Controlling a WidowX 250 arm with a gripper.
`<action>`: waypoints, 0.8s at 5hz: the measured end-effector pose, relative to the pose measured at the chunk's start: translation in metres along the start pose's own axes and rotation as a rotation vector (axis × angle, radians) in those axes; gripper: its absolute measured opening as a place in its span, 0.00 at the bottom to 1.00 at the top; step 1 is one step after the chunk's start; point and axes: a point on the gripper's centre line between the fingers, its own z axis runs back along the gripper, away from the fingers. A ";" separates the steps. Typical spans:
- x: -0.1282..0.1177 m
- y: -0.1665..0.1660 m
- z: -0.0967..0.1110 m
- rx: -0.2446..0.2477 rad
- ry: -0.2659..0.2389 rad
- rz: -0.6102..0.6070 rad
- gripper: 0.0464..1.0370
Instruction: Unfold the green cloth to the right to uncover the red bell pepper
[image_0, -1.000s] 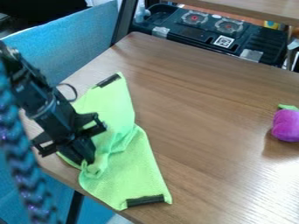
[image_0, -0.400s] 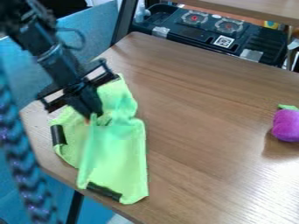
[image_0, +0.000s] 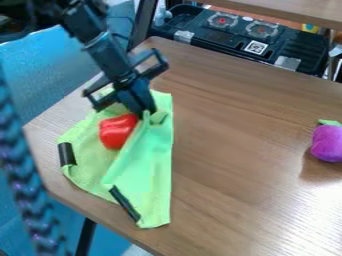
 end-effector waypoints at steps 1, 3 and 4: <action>0.009 -0.017 -0.012 -0.014 0.021 0.017 0.03; 0.028 -0.042 -0.039 -0.006 0.043 0.080 0.03; 0.028 -0.050 -0.048 -0.003 0.032 0.082 0.03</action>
